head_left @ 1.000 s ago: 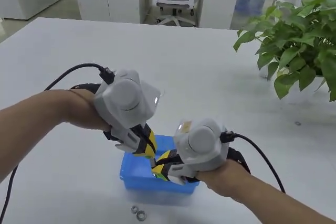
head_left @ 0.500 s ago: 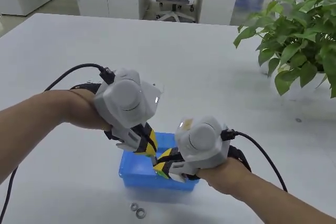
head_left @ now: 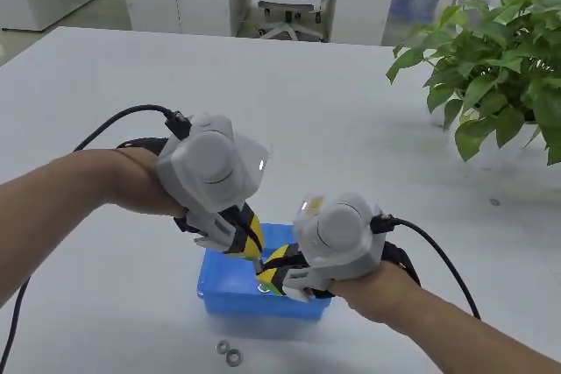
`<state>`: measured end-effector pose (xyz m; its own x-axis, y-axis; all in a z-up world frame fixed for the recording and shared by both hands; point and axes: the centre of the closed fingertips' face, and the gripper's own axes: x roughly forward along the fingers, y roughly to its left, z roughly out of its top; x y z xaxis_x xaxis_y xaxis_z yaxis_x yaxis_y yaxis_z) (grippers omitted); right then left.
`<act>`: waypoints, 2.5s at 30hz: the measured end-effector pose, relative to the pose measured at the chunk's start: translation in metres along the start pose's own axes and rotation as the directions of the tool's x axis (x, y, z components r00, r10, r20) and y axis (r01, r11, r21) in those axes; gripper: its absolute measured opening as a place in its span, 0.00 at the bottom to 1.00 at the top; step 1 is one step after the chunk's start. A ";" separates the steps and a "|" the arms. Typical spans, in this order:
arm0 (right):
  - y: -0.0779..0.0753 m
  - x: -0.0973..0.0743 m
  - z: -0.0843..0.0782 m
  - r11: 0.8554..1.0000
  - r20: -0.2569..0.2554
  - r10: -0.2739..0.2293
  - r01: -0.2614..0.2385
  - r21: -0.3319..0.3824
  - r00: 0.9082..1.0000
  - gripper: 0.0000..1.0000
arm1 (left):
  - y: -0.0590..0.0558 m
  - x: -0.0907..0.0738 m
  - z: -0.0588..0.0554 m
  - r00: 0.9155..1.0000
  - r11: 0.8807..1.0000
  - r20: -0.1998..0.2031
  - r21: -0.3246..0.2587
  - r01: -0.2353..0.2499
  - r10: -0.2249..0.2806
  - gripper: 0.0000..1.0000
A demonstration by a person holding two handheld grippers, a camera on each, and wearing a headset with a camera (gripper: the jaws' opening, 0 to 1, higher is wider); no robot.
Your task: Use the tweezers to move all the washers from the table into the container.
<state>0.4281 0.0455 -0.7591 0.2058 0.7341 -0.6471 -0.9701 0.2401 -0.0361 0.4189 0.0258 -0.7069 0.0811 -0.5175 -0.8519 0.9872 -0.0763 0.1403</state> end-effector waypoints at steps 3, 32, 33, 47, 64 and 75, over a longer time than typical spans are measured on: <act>0.001 -0.004 0.003 1.000 0.008 -0.006 0.006 -0.002 1.000 0.10 | 0.000 -0.003 0.002 1.000 1.000 0.000 0.005 -0.005 0.005 0.06; 0.034 -0.035 0.031 0.998 0.056 -0.045 0.047 -0.046 0.997 0.10 | -0.034 -0.039 0.028 0.999 0.999 -0.015 0.032 -0.043 0.043 0.06; 0.036 -0.035 0.030 0.998 0.057 -0.044 0.047 -0.047 0.997 0.10 | -0.036 -0.039 0.028 0.999 0.999 -0.015 0.031 -0.043 0.043 0.06; 0.064 -0.029 0.023 0.998 0.050 -0.017 0.019 -0.055 0.999 0.10 | -0.063 -0.034 0.023 0.999 0.999 -0.029 0.023 -0.032 0.033 0.06; 0.087 -0.015 0.009 0.999 0.048 0.019 -0.016 -0.049 0.999 0.10 | -0.085 -0.022 0.009 0.999 1.000 -0.037 0.006 -0.010 0.011 0.06; 0.097 -0.007 0.005 0.998 0.052 0.036 -0.034 -0.045 0.998 0.10 | -0.095 -0.018 0.001 0.999 1.000 -0.042 -0.006 0.005 -0.005 0.06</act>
<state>0.3332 0.0669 -0.7547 0.1769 0.7746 -0.6072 -0.9813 0.1864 -0.0481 0.3239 0.0415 -0.7047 0.0815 -0.4804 -0.8733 0.9883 -0.0741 0.1330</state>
